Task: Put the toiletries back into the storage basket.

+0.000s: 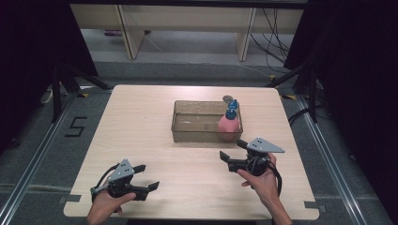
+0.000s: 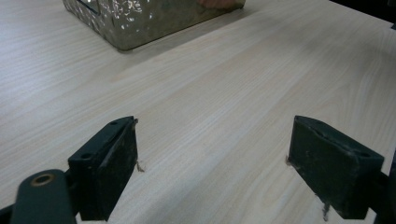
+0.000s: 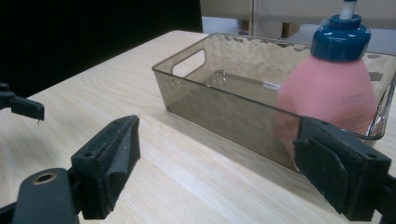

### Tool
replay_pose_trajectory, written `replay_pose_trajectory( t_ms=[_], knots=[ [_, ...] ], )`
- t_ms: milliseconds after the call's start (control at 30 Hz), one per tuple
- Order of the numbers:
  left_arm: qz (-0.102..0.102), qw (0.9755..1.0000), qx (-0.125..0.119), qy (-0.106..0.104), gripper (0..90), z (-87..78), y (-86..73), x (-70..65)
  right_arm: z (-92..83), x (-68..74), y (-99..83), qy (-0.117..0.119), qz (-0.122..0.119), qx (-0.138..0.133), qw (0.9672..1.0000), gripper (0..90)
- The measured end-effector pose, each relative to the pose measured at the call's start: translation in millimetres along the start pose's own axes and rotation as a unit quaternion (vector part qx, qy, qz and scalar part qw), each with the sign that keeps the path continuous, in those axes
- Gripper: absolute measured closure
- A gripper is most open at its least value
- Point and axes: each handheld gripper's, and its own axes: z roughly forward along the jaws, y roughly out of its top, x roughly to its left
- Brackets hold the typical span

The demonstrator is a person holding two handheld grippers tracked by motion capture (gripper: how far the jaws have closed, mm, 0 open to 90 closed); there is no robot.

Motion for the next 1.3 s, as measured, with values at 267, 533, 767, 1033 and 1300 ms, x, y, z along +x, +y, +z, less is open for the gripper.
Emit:
replay_pose_trajectory(
  t_ms=[267,533,767,1033,1300],
  knots=[
    [0.002,1.0,0.002,0.006,15.2,-2.3,-2.3,-0.6,-4.2,0.5,-3.5,-0.009,-0.023,0.004,0.9997,15.8],
    [0.006,1.0,0.002,0.002,15.2,-2.1,-1.8,-0.3,-6.9,5.4,-10.1,0.006,-0.009,0.01,0.9999,15.9],
    [0.006,1.0,0.002,0.001,15.2,-1.9,-1.9,-0.2,-10.3,4.9,-13.2,-0.001,-0.024,0.007,0.9997,16.6],
    [0.006,1.0,0.002,0.001,15.2,-1.8,-2.2,-0.3,-14.4,6.4,-16.6,0.006,-0.016,0.008,0.9998,16.6],
    [0.006,1.0,0.002,0.002,15.2,-2.0,-2.0,-1.1,-19.9,9.0,-21.4,0.008,-0.004,0.014,0.9999,16.8]
  ],
)
